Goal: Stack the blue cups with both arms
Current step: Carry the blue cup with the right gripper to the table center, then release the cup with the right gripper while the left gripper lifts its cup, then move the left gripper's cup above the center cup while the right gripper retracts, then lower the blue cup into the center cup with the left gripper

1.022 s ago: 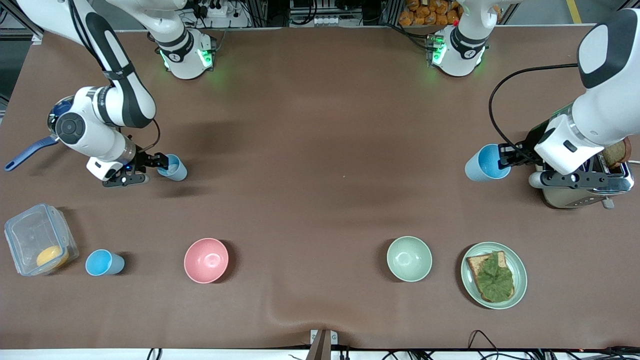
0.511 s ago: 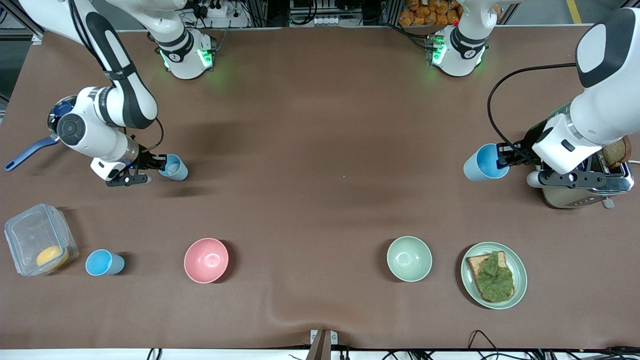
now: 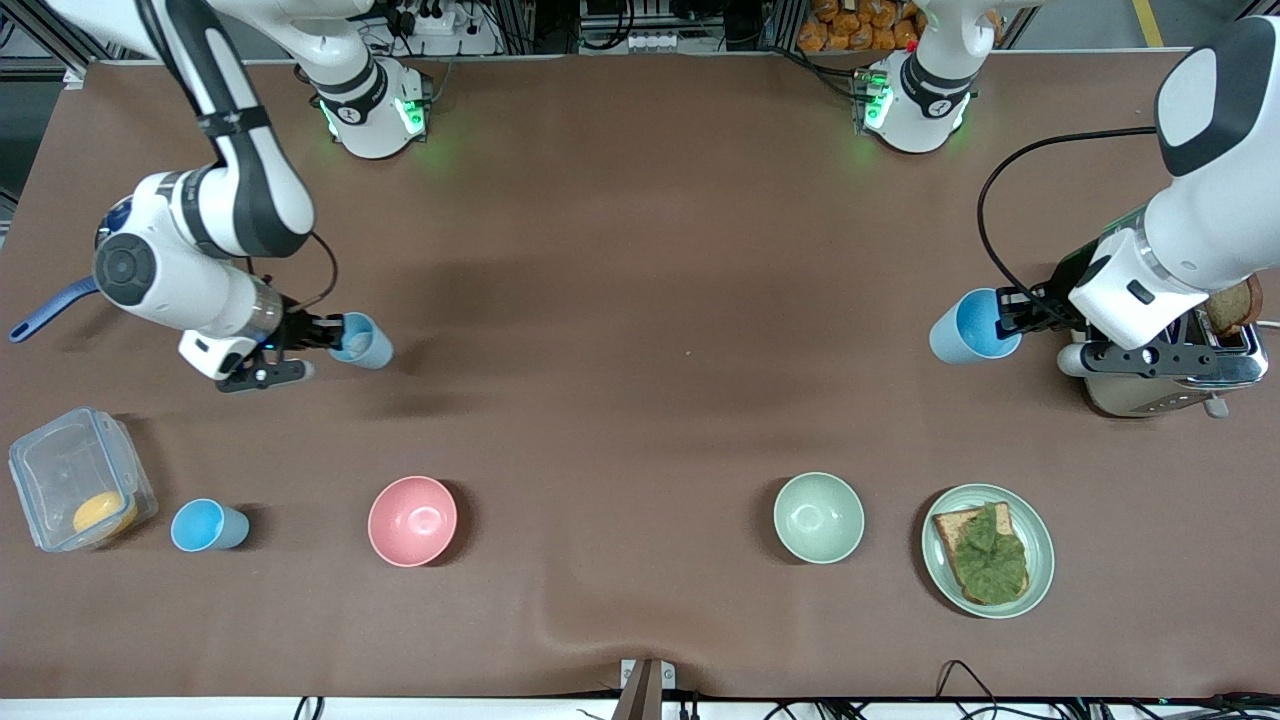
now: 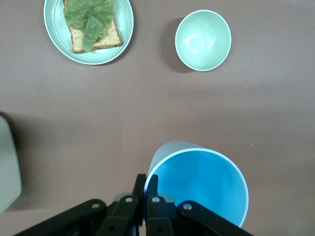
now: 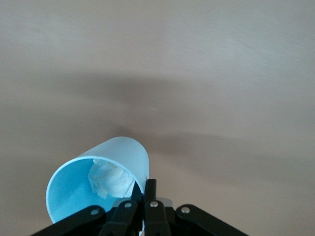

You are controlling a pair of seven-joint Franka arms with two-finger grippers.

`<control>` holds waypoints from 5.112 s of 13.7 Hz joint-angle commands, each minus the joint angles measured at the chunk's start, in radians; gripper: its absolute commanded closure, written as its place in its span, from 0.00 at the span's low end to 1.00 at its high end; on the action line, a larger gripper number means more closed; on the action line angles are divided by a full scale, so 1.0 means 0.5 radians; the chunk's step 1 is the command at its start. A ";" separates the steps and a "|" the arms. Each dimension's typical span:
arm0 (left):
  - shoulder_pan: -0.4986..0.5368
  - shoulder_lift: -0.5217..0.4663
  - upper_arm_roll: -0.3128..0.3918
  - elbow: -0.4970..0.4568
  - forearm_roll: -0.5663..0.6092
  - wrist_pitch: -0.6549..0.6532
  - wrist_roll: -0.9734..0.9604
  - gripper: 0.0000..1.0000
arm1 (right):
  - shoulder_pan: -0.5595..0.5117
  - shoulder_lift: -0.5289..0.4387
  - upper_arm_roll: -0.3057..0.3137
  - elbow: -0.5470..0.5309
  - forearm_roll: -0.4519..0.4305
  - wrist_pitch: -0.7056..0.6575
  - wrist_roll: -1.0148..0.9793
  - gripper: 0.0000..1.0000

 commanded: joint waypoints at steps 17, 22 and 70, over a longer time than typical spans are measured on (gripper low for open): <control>0.015 0.018 0.000 0.044 -0.043 -0.054 0.017 1.00 | 1.414 0.571 -0.039 0.273 0.032 0.727 1.786 1.00; 0.015 0.012 0.003 0.038 -0.040 -0.085 0.014 1.00 | 1.377 0.562 -0.039 0.279 0.032 0.693 1.783 0.00; -1.402 0.917 -0.122 0.032 0.353 0.925 -1.974 1.00 | -0.344 -0.374 -0.058 1.077 -0.094 -1.489 0.249 0.00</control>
